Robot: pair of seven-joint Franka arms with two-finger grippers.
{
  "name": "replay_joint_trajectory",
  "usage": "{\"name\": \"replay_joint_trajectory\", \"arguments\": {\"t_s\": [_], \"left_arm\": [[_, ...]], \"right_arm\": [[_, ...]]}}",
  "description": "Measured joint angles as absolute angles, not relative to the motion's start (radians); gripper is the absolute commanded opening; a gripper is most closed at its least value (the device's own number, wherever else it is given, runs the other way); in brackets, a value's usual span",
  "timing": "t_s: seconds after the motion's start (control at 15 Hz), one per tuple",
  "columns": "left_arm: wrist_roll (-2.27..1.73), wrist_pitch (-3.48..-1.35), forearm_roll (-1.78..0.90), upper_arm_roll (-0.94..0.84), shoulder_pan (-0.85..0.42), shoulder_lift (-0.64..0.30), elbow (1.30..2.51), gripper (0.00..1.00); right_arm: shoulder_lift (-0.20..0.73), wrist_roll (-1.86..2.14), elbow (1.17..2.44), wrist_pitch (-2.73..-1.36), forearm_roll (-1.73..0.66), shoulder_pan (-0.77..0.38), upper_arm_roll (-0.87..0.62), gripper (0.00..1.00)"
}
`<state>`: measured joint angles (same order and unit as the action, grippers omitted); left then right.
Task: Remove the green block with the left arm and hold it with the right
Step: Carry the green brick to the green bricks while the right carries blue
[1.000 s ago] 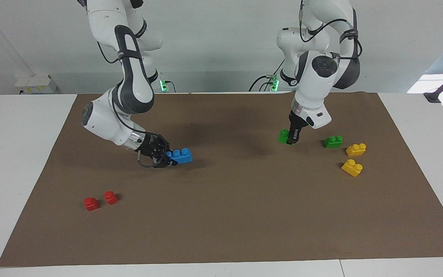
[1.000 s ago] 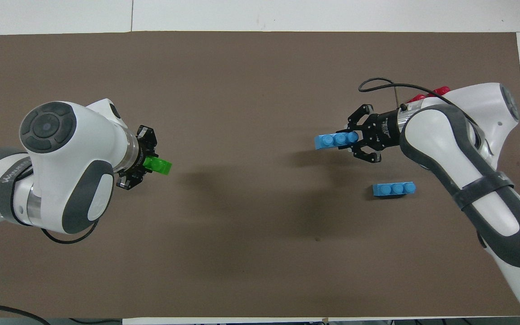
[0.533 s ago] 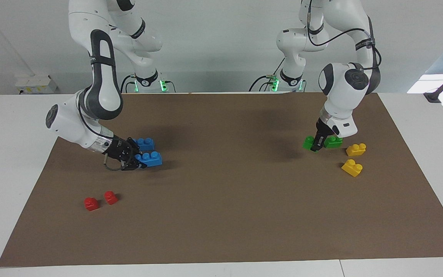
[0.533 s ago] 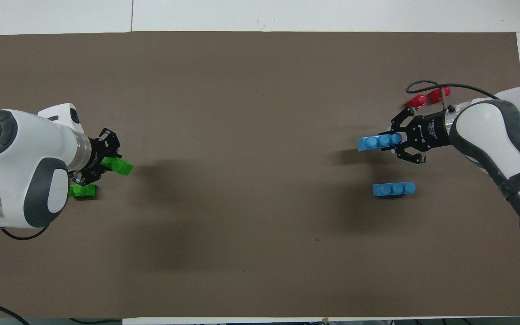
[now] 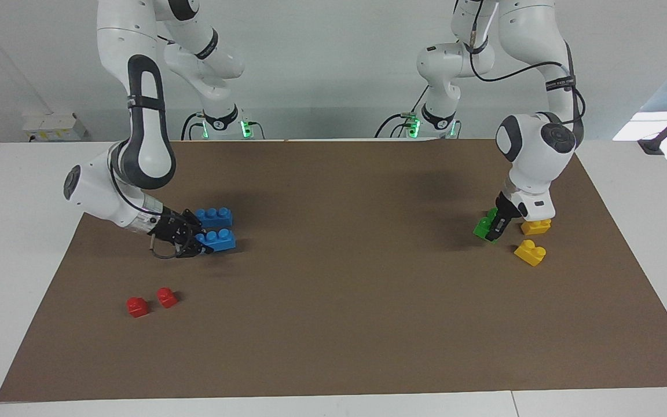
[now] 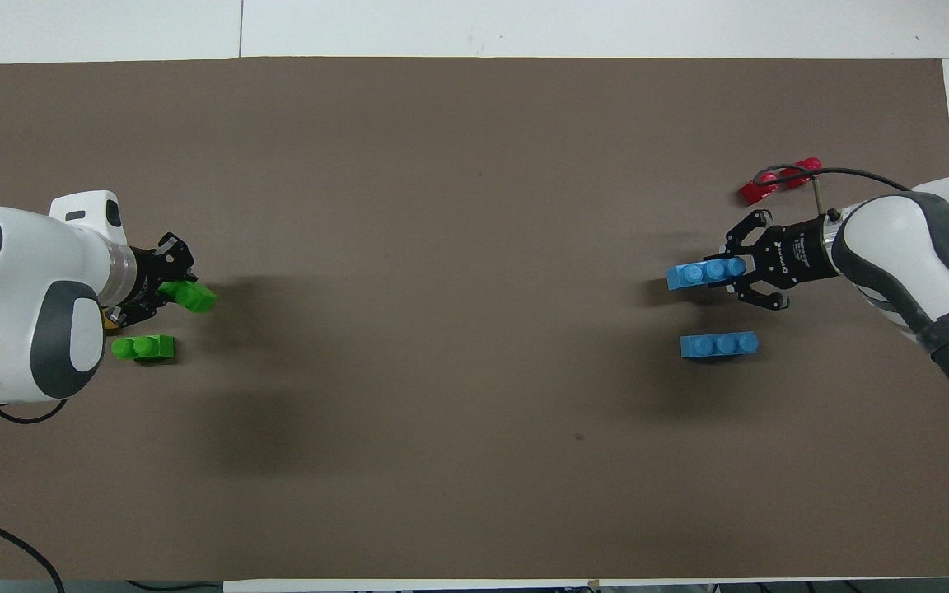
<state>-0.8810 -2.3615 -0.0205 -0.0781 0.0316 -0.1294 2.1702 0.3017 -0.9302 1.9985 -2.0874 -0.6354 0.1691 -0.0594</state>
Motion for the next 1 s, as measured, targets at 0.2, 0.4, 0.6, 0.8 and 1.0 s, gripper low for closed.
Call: {"name": "replay_joint_trajectory", "arguments": {"t_s": [0.2,0.4,0.6,0.8,1.0], "left_arm": [[-0.861,-2.377,-0.015,-0.088,0.031,-0.161,2.167,0.00],[-0.826,-2.381,-0.004,-0.090,0.031,-0.180,2.165,0.00],[-0.800,-2.381,-0.001,-0.090,0.031,-0.187,2.159,0.00],[-0.789,-2.381,0.018,-0.090,0.031,-0.196,2.151,0.00],[-0.752,-2.381,0.027,-0.090,0.031,-0.202,2.149,0.00]], "right_arm": [[0.312,-0.930,2.007,-2.112,-0.623,0.177,-0.059,0.00],[0.323,-0.916,2.024,-2.146,-0.604,0.183,-0.059,0.00],[0.337,-0.895,2.029,-2.171,-0.604,0.192,-0.059,0.00],[0.336,-0.895,2.029,-2.172,-0.604,0.192,-0.060,0.00],[0.336,-0.895,2.029,-2.172,-0.604,0.192,-0.060,0.00]]}}
